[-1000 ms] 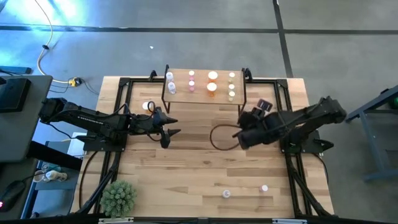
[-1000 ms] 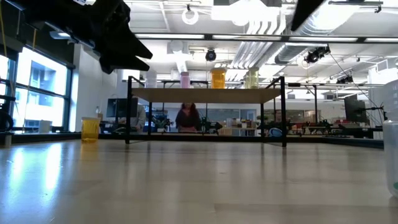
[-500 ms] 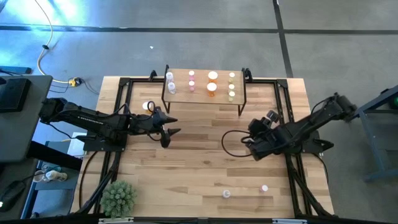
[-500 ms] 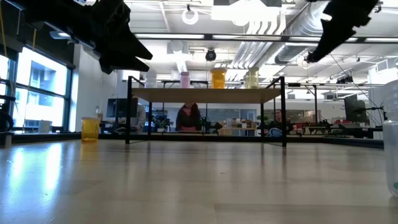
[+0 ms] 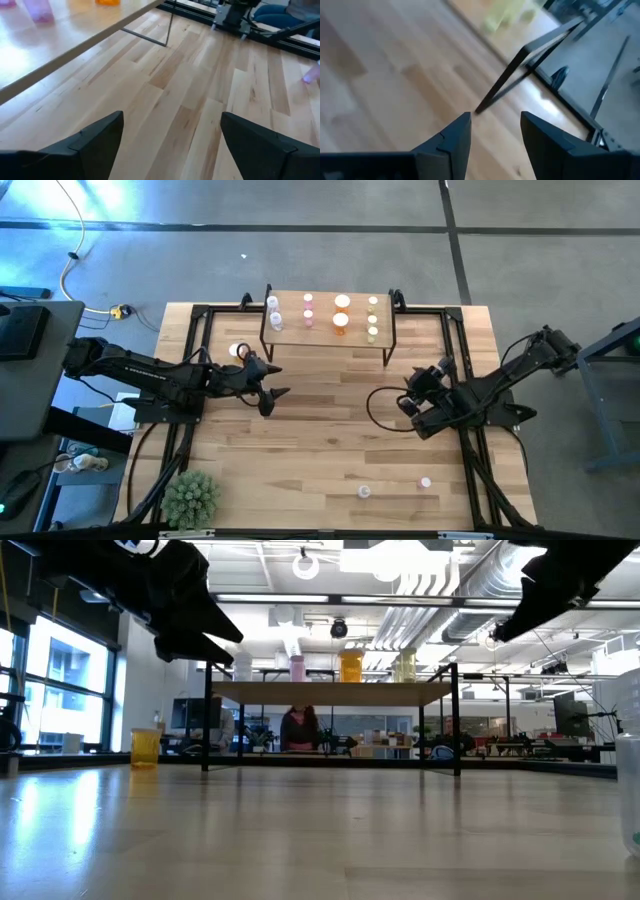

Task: Pick and place medicine bottles onto shelf by color
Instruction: Put the orange pill bottle on the shelf aligned with the other orange pill bottle

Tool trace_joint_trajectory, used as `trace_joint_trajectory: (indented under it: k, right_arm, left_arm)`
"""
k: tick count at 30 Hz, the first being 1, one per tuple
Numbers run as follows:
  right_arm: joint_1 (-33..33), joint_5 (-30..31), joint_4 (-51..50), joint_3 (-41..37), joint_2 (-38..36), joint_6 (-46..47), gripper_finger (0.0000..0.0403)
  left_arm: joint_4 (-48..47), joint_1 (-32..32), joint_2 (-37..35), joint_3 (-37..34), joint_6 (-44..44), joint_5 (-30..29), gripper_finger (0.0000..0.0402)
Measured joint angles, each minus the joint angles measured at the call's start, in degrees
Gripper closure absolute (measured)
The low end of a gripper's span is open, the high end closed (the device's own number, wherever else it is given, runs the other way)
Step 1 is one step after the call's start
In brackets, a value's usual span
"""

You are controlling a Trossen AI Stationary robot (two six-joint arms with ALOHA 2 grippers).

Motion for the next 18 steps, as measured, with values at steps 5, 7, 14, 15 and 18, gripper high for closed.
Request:
trace_joint_trajectory:
  k: [5, 7, 14, 15, 18]
  right_arm:
    - [0.0, 2.7, 0.3, -0.1, -0.9, 0.7, 0.024]
    - [0.0, 2.4, 0.4, -0.1, -0.9, 0.6, 0.024]
    - [0.0, 1.7, 1.0, 0.0, -0.9, 0.5, 0.024]
    - [0.0, 1.1, 1.0, 0.0, -0.9, 0.5, 0.024]
    - [0.0, -0.8, 0.9, 0.0, -0.9, 0.5, 0.024]
  left_arm:
    - [-0.3, -0.1, 0.0, 0.0, 0.1, 2.6, 0.0077]
    - [-0.3, -0.1, 0.1, 0.0, 0.1, 5.4, 0.0077]
    - [-4.1, -0.2, 0.2, 0.0, -2.8, 8.7, 0.0077]
    - [-5.2, -0.2, 0.0, 0.0, -3.5, 8.1, 0.0078]
    - [-8.5, -0.2, -1.1, 0.0, -5.8, 5.0, 0.0078]
